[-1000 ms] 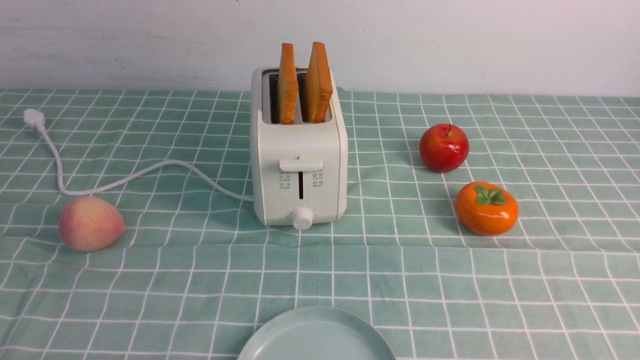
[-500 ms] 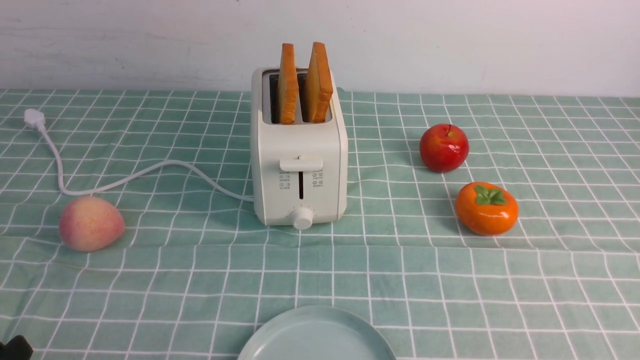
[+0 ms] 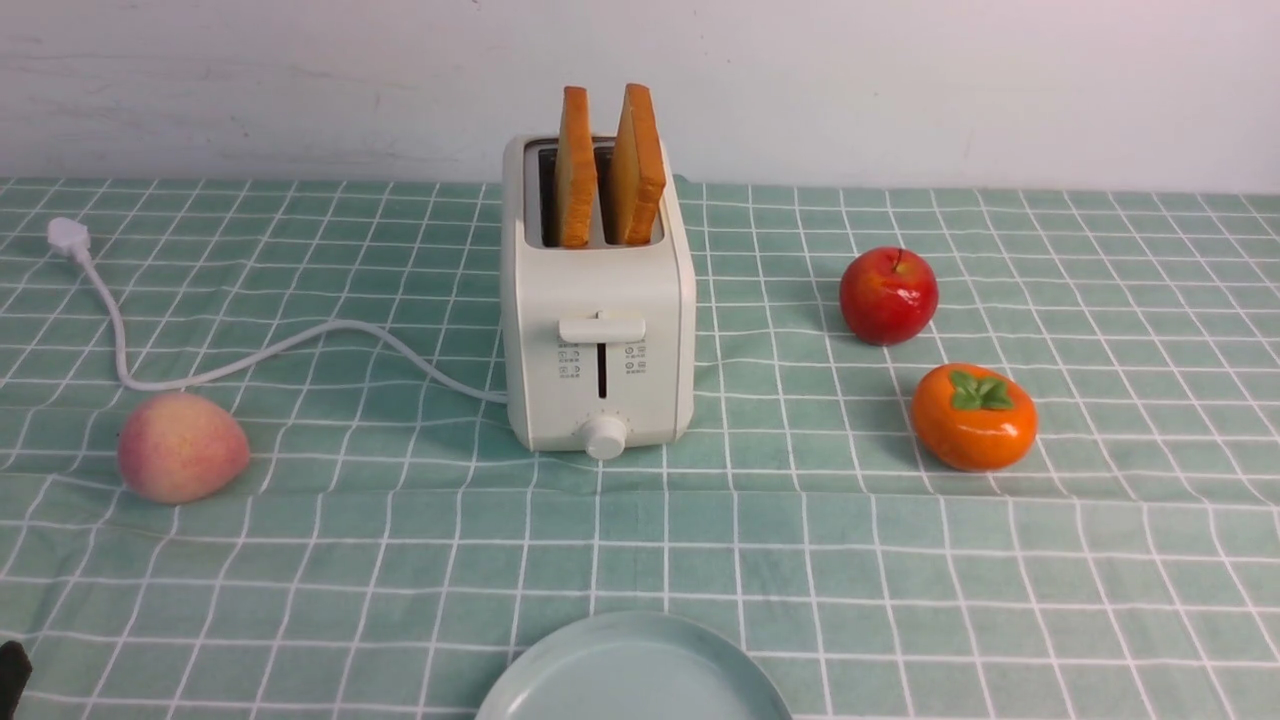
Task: Take toasted bread from bread machine on blue coffee table place on plate.
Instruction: 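Grasp the toast slice in the toaster and pull it up out of the slot with the right gripper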
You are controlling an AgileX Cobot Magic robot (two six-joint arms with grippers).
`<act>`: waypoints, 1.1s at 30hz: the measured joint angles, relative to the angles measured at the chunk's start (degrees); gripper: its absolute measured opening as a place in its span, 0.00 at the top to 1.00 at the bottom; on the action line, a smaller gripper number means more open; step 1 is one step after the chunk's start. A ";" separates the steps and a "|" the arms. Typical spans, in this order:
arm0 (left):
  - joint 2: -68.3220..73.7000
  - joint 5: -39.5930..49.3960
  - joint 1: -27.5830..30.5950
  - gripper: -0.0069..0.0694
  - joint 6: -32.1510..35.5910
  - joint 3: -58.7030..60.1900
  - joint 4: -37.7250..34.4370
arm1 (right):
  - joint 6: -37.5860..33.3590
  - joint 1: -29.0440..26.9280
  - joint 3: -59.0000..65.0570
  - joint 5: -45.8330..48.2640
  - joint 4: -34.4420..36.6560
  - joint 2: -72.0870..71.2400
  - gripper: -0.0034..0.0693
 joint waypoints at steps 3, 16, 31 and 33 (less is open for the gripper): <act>0.00 -5.19 0.00 0.60 -9.75 0.00 -6.75 | 2.20 0.00 0.00 -0.08 0.00 0.00 0.62; 4.34 -24.88 0.00 0.60 -26.26 -14.88 -11.65 | 9.44 0.00 -14.50 -2.66 -6.25 6.79 0.62; 46.41 31.52 0.00 0.60 -20.65 -58.63 -2.47 | 9.39 0.04 -68.14 50.71 -18.98 52.52 0.62; 49.31 36.05 0.00 0.60 -20.32 -58.78 -0.80 | 9.45 0.24 -68.94 51.94 -19.65 55.63 0.62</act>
